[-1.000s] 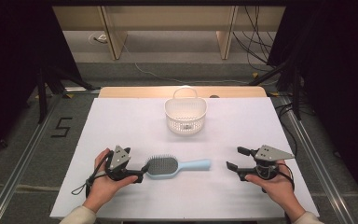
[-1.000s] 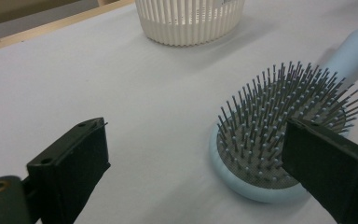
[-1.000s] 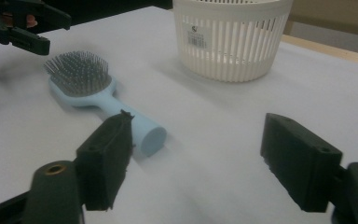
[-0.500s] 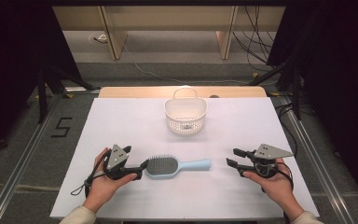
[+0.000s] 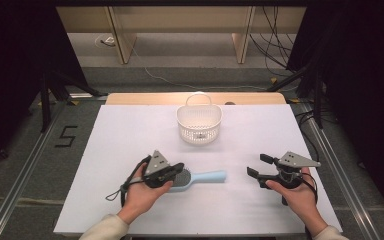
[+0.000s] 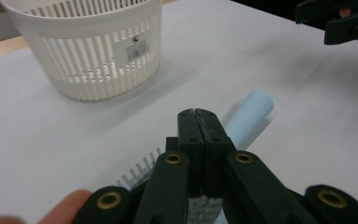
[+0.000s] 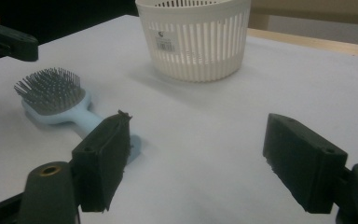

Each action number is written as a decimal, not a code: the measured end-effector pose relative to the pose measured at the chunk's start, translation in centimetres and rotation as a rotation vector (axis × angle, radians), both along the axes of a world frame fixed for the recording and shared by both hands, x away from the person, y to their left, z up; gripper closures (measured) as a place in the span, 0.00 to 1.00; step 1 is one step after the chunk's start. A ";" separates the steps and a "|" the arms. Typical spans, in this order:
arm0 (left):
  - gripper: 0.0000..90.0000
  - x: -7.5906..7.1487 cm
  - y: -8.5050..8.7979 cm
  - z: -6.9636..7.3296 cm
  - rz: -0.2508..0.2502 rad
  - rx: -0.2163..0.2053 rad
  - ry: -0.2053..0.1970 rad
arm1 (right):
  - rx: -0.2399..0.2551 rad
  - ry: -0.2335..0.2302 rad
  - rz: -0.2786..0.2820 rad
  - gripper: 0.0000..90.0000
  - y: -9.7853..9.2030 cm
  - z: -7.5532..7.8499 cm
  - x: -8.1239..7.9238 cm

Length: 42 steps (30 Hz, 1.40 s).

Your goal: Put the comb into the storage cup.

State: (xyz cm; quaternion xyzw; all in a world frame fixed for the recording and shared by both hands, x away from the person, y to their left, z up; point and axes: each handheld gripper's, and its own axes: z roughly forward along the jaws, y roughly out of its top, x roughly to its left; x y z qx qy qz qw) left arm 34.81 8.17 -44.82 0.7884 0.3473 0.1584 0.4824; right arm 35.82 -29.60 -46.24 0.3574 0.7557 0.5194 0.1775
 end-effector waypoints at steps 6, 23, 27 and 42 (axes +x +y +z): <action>1.00 1.6 -3.6 0.3 0.025 0.055 0.087 | 0.004 0.001 -0.010 0.27 -0.3 0.0 0.0; 1.00 5.0 -9.8 -1.6 0.048 0.213 0.209 | -0.002 0.004 -0.002 0.27 -0.3 0.0 -0.1; 1.00 5.2 -10.2 -1.8 0.050 0.213 0.219 | 0.005 0.006 0.006 0.27 -0.3 0.0 -0.1; 1.00 5.5 -10.9 -2.7 0.058 0.223 0.306 | 0.001 0.008 0.017 0.27 -0.2 -0.1 -0.2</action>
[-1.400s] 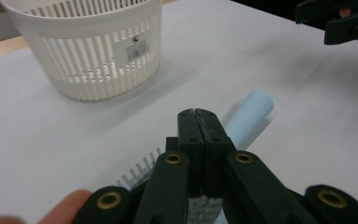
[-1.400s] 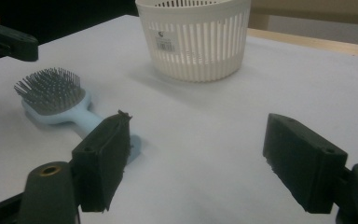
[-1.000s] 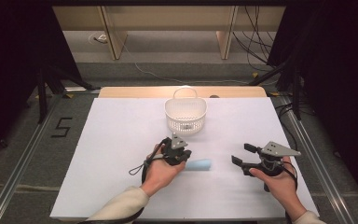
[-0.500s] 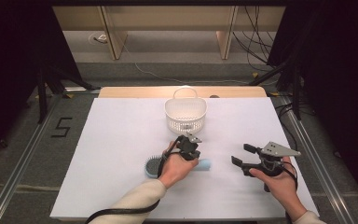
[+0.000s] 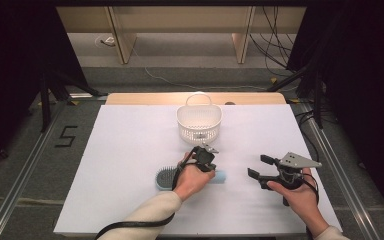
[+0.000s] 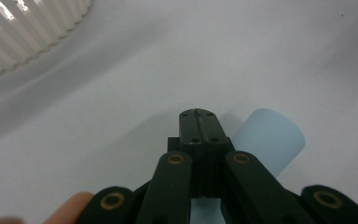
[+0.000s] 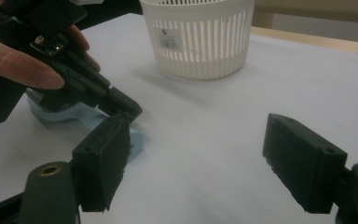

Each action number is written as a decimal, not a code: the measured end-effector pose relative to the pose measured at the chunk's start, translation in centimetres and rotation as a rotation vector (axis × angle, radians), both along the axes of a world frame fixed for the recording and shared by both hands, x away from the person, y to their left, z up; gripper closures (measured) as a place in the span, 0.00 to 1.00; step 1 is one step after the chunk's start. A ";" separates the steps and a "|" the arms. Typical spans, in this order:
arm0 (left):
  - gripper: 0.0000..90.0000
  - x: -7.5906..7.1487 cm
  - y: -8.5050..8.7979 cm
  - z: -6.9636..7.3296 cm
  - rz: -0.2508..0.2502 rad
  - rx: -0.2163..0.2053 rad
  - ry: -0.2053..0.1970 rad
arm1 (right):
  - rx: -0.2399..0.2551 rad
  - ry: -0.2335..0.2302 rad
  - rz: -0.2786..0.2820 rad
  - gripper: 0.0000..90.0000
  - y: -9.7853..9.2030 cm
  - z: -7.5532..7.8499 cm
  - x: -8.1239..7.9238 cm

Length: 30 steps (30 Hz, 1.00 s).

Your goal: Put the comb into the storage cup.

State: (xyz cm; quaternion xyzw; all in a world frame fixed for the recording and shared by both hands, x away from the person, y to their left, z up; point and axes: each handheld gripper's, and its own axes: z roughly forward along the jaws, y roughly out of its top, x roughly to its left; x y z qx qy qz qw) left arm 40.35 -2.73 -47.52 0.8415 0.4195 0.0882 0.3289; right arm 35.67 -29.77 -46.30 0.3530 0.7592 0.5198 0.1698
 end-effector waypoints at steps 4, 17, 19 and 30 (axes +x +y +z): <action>1.00 -0.3 0.0 0.0 -0.027 0.011 0.031 | 0.001 0.003 0.000 0.27 0.0 -0.1 0.0; 1.00 -3.5 0.6 0.3 -0.153 0.067 0.106 | -0.004 0.001 -0.002 0.27 0.0 0.0 0.0; 1.00 -4.2 1.1 0.3 -0.171 0.078 0.123 | -0.004 0.000 -0.002 0.27 0.1 0.0 -0.1; 1.00 -7.5 4.7 0.5 -0.248 0.112 0.167 | -0.009 -0.004 0.001 0.27 0.2 0.1 -0.1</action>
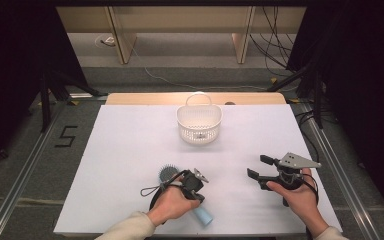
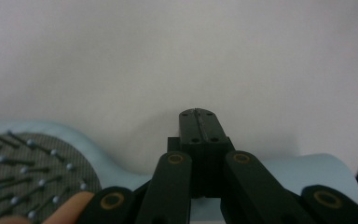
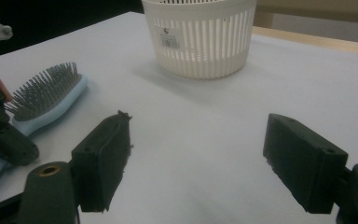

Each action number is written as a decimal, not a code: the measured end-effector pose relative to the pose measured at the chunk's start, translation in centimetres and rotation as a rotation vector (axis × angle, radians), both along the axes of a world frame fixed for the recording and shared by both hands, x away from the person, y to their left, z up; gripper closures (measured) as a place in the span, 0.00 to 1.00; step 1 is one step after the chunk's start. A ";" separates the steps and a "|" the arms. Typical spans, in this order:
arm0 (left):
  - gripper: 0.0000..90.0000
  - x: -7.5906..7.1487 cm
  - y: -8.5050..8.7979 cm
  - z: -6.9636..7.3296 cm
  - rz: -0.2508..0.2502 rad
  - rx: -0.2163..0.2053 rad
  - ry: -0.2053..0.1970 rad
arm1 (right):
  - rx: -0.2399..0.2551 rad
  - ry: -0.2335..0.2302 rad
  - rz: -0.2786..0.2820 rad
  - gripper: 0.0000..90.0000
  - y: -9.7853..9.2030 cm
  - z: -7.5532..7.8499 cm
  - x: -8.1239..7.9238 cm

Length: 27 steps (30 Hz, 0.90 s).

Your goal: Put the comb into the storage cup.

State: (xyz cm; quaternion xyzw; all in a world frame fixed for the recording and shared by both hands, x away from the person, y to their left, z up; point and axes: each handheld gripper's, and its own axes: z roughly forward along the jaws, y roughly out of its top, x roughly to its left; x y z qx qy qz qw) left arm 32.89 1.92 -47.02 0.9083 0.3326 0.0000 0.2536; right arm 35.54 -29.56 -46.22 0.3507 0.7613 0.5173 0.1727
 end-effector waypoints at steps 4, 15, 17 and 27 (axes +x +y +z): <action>1.00 -0.9 1.3 0.1 -0.014 0.020 0.011 | -0.001 -0.001 -0.002 0.27 0.0 0.0 0.0; 1.00 -2.4 4.3 0.2 0.003 0.059 0.015 | 0.006 -0.005 0.002 0.27 0.1 0.1 -0.1; 1.00 -2.6 4.9 0.2 0.017 0.061 0.025 | 0.005 -0.003 0.001 0.27 0.1 0.1 -0.1; 1.00 -2.6 7.8 0.3 0.053 0.086 0.034 | 0.004 -0.004 0.004 0.27 0.1 0.1 -0.1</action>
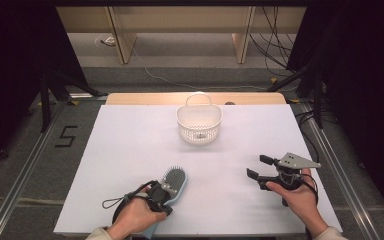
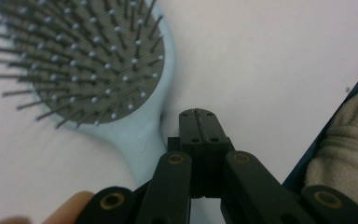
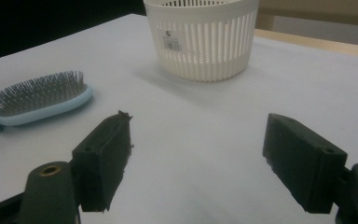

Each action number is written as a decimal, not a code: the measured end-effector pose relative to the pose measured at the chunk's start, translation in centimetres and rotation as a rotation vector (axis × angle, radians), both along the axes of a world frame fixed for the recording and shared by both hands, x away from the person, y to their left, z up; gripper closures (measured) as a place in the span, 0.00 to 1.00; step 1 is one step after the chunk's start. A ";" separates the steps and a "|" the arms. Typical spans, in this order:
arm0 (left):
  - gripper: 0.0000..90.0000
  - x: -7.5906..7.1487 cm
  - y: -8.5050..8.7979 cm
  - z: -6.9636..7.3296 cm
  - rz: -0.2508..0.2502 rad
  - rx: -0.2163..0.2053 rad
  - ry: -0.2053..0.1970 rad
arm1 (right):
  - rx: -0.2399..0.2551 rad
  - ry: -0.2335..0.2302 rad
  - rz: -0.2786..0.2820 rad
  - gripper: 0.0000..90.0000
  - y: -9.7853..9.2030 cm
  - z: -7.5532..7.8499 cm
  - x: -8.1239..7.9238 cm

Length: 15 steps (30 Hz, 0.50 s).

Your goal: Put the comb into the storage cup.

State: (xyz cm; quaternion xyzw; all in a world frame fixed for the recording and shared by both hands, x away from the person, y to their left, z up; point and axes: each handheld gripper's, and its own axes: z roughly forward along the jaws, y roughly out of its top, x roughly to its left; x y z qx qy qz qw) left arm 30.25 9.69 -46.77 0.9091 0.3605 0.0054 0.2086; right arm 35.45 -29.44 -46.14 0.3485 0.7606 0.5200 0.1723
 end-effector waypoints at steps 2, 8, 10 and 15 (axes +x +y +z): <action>1.00 -0.1 0.8 0.1 0.010 0.005 0.001 | -0.001 -0.002 0.000 0.27 0.0 0.0 0.0; 1.00 -0.1 2.2 0.0 0.034 0.034 -0.011 | 0.000 -0.005 -0.001 0.27 0.0 0.0 0.0; 1.00 -0.1 2.4 0.0 0.044 0.028 -0.007 | 0.000 -0.007 0.000 0.27 0.0 0.0 0.0; 1.00 -0.1 3.1 0.0 0.050 0.025 -0.012 | 0.004 -0.021 0.000 0.27 0.0 0.1 0.0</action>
